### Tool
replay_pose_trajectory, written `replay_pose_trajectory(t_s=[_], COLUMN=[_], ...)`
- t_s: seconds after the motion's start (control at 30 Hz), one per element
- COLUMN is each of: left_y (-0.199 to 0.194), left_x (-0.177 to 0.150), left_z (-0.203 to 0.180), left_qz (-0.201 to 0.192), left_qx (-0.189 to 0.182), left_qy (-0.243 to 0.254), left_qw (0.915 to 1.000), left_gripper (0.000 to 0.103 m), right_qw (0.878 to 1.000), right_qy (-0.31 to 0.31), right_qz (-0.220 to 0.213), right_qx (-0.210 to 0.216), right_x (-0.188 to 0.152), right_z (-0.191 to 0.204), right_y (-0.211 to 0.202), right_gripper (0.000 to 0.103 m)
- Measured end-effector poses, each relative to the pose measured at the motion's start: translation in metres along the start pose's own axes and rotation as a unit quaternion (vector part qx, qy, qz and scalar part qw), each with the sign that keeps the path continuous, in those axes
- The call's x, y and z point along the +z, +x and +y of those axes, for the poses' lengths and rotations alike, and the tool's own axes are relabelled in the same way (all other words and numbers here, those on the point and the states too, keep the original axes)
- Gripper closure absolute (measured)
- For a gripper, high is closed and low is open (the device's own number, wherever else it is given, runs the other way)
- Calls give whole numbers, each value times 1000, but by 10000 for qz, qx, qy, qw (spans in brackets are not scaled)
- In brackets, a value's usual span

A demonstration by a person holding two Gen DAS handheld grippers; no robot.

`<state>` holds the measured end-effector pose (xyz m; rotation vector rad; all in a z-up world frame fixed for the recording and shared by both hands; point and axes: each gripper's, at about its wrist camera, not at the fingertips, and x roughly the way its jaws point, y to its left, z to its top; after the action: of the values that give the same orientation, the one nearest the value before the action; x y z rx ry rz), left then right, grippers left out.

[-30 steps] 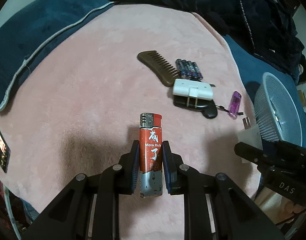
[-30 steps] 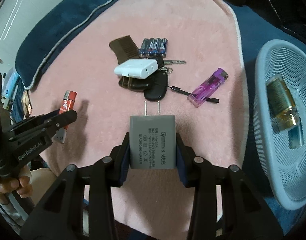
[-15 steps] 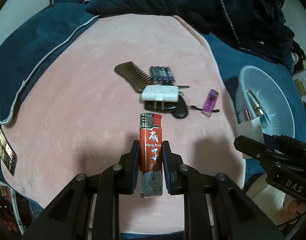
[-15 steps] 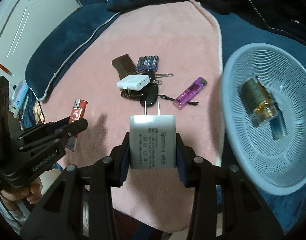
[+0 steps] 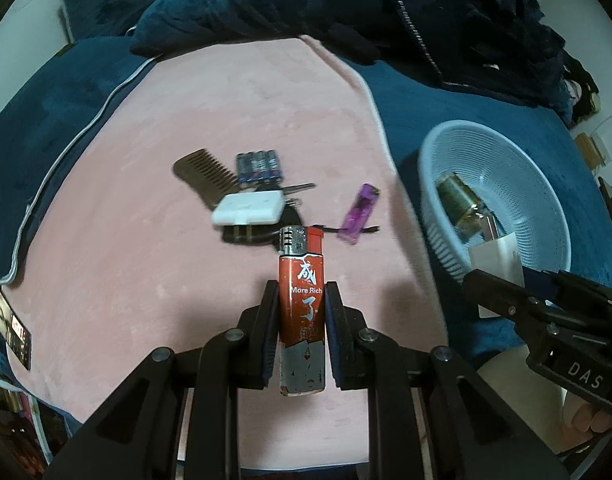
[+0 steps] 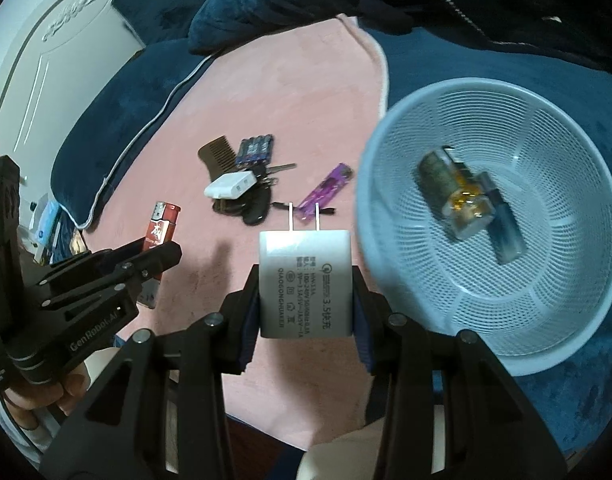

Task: Organize rigid objects
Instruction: 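Lift and carry the red lighter with the left gripper while the right gripper carries the adapter to the basket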

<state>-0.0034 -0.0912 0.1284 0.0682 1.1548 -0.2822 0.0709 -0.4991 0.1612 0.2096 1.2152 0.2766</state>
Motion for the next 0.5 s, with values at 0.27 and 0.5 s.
replay_pose_trajectory(t_s=[0.27, 0.5], left_y=[2, 3], left_x=[11, 20], left_z=[-39, -72], left_qz=[22, 57], left_qx=[-133, -255], left_qy=[220, 452], left_qw=[9997, 9986], left_gripper=[82, 82], right_qw=[9997, 9987], right_qy=[206, 472], right_qz=[-84, -174], right_qx=[-58, -119], right_x=[2, 5], right_z=[-33, -64], right_y=[-14, -23], right_gripper=[63, 63])
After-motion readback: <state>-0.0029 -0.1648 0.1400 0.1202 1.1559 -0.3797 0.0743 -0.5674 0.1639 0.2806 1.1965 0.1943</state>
